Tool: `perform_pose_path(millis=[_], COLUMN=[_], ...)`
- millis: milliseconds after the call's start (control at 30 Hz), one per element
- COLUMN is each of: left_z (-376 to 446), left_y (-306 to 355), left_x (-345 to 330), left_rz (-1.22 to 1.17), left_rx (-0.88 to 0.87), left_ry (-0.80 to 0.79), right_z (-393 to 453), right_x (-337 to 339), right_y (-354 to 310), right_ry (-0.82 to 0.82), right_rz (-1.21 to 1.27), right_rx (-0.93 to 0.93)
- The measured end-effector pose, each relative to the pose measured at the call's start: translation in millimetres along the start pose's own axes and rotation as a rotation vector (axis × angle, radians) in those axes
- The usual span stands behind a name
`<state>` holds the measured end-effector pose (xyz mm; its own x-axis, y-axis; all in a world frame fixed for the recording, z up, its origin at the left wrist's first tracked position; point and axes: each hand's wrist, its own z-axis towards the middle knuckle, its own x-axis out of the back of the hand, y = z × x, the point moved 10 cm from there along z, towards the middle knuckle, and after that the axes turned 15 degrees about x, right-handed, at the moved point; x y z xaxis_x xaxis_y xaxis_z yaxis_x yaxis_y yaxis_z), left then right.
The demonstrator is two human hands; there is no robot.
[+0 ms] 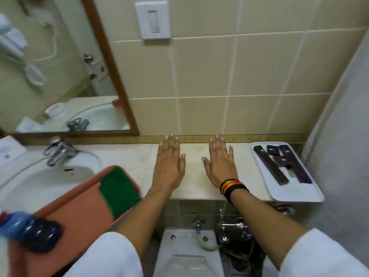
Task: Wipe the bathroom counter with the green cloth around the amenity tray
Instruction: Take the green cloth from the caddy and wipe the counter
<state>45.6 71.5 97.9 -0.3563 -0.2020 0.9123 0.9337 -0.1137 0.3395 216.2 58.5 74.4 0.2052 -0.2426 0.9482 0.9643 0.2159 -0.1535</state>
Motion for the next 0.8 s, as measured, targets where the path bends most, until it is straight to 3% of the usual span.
perform_pose_path(millis=[233, 400, 533, 667, 800], left_z=[-21.7, -24.9, -27.4, -23.5, -20.1], left_y=[-168.4, -281.0, -305.2, -312.2, -295.1], left_x=[37.4, 23.0, 8.7, 13.7, 44.2], left_rz=[-0.032, 0.103, 0.094, -0.147, -0.395], left_rx=[0.295, 0.541, 0.582, 0.611, 0.608], left_ry=[-0.024, -0.153, -0.170, -0.090, 0.004], right_z=[29.0, 31.0, 31.4, 38.4, 33.1], right_x=[-45.9, -102.2, -136.4, -147.8, -113.6], right_y=[-177.1, -285.0, -320.8, -331.7, -311.6], right_ry=[-0.098, -0.290, -0.401, -0.407, -0.234], right_rz=[0.163, 0.198, 0.098, 0.191, 0.435], right_rx=[0.166, 0.290, 0.222, 0.094, 0.062])
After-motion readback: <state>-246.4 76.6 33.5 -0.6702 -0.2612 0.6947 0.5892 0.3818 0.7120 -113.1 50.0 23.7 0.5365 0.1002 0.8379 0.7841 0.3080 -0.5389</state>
